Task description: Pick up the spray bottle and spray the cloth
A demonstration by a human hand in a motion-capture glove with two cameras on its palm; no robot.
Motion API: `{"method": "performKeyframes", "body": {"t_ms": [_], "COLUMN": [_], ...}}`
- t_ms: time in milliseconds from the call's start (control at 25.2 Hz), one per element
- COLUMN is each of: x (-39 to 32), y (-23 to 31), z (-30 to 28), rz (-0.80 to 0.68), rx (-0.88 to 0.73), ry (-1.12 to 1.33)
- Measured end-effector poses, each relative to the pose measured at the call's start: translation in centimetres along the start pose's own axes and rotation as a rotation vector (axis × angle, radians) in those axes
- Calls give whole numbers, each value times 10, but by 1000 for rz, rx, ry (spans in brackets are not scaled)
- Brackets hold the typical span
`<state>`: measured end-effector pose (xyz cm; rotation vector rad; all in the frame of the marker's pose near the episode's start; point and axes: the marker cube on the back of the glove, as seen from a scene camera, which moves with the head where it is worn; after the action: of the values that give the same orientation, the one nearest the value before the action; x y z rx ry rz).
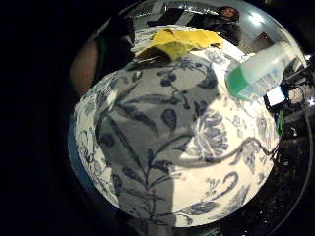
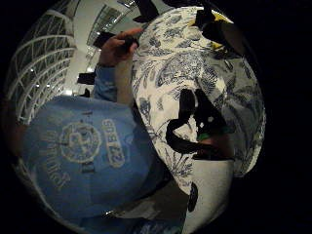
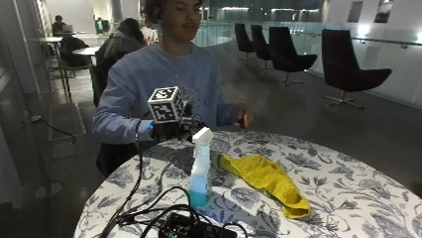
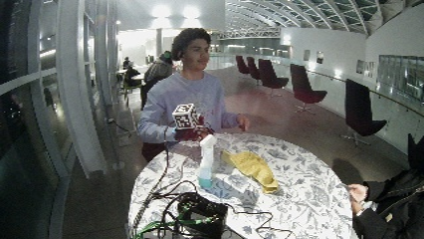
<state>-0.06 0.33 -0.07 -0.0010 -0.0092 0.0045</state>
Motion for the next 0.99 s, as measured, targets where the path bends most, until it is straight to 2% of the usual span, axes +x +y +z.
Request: {"method": "performKeyframes", "body": {"t_ms": [755, 993], "x": [28, 28], "y": [4, 7], "z": [-8, -12], "rz": [57, 100], "rx": [14, 92], "ry": [23, -126]}}
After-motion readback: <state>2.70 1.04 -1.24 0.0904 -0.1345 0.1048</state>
